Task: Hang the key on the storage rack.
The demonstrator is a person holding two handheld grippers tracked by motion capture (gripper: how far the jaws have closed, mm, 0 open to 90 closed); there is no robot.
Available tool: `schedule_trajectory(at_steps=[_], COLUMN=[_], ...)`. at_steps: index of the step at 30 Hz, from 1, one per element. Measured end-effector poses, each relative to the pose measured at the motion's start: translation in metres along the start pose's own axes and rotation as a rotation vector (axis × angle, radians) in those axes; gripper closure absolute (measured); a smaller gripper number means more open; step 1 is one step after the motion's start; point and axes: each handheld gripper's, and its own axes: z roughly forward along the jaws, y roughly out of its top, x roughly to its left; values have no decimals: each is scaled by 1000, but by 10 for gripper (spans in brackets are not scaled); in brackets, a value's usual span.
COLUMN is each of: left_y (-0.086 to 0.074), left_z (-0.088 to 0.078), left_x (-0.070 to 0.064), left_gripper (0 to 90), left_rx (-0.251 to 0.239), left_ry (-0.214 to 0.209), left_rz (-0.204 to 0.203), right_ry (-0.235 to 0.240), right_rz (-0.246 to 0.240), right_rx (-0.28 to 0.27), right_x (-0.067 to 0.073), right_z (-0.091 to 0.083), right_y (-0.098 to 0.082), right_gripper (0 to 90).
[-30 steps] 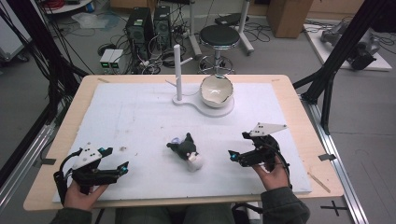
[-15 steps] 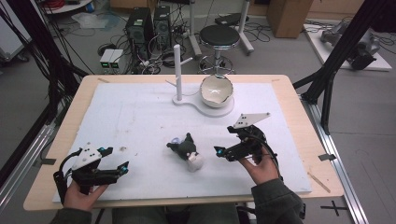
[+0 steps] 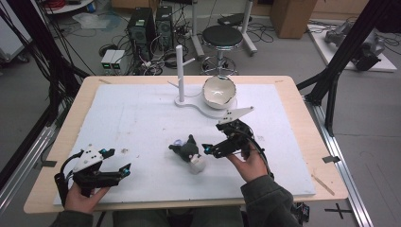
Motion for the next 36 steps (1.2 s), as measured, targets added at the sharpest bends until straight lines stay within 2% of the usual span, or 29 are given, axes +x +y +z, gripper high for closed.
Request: schedule_trajectory(at_steps=[11,13,14,17,23,27,31,36], left_y=[-1,-1,-1,-1,0,0,0,0], left_z=[-1,-1,-1,-1,1,0,0,0], left_x=[1,1,1,1,0,0,1,1], left_gripper=[211,211,211,211,211,211,211,211], left_rx=[4,2,2,1,5,0,5,3], left_ry=[1,2,4,4,-2,0,3,3], left_rz=[3,1,-1,-1,5,1,7,4], right_ry=[25,28,34,34,37,37,26,27], right_rz=[21,23,20,29,39,34,5,23], right_rx=[86,99,109,115,182,218,248,281], right_x=[5,6,6,7,14,17,22,23], right_z=[32,34,38,42,55,61,69,75], right_y=[10,10,10,11,8,8,7,6], right_gripper=[99,127,168,169,209,240,286,287])
